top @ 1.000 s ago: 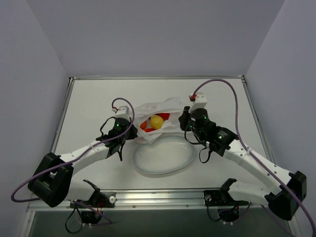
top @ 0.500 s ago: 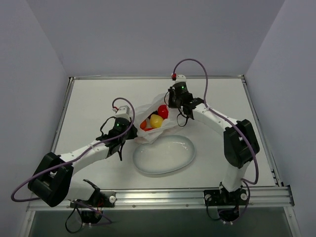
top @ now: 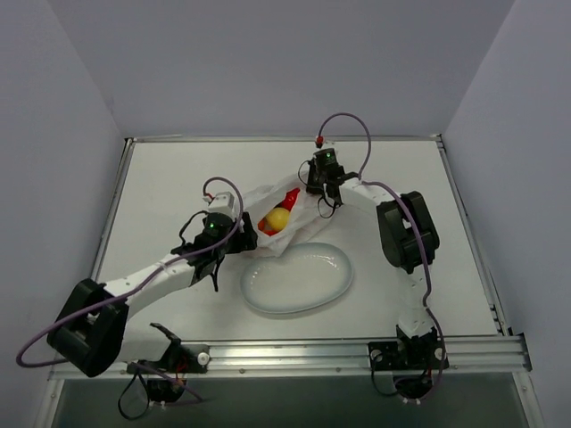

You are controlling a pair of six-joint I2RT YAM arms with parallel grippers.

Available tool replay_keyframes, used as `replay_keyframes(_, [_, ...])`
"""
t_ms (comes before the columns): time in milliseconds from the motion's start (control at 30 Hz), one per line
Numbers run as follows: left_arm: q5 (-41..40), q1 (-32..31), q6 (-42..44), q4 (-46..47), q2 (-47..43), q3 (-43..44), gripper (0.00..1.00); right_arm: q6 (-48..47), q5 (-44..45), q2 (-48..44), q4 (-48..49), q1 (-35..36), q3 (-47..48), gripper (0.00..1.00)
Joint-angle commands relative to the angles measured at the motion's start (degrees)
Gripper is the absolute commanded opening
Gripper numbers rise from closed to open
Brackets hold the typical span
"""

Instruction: Take the fake fruits out of the plastic bag

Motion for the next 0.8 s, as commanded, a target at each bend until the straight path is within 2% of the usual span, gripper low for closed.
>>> replay_keyframes(0, [-0.89,-0.25,1.4,-5.94,-7.93,2.57,0.76,0.18,1.91,-5.91,1.56,0.93,-2.08,0.0])
replay_keyframes(33, [-1.07,-0.25,1.4,-7.69,-9.68,3.01,0.83,0.09,2.53,-6.61,1.47,1.11,-2.78,0.0])
replay_keyframes(67, [-1.33,-0.51,1.66,-11.71,-13.18,3.53,0.84,-0.18,2.62,-7.66,1.47,1.28,-3.92,0.0])
replay_keyframes(233, [-4.32,-2.09,2.37,-27.02,-24.26,7.66,0.83,-0.62,3.67,-9.95,1.47,2.51,-6.13,0.0])
replay_keyframes(267, [-4.41,-2.61,2.37,-30.87,-25.77,8.19,0.68,-0.53,3.85,-10.22,1.47,2.69,-6.74,0.0])
replay_keyframes(367, [-5.37,-4.72,2.54,-37.12,-30.08,11.09,0.45,-0.44,4.11,-10.75,1.47,3.04,-7.45,0.0])
replay_keyframes(400, [-5.81,-5.42,2.89,-38.46,-30.61,13.27,0.32,-0.44,4.29,-10.92,1.47,3.13,-7.71,0.0])
replay_keyframes(500, [-5.29,-7.97,4.65,-39.88,-29.49,17.06,0.14,-0.44,4.47,-11.8,1.47,3.3,-8.33,0.0])
replay_keyframes(567, [-5.63,-9.99,5.88,-39.79,-24.57,22.42,0.1,-0.44,4.64,-12.59,1.47,3.22,-8.77,0.0])
replay_keyframes(600, [-6.77,-13.39,7.45,-39.7,-22.64,24.35,0.03,-0.44,4.64,-12.77,1.47,3.22,-8.94,0.0])
replay_keyframes(700, [-13.8,-19.47,12.02,-39.53,-12.98,32.17,0.02,-0.44,4.73,-13.91,1.38,3.3,-10.0,0.0])
replay_keyframes(767, [-14.78,-19.67,13.52,-39.27,-5.16,36.91,0.03,-0.35,4.38,-14.52,1.21,3.3,-10.44,0.0])
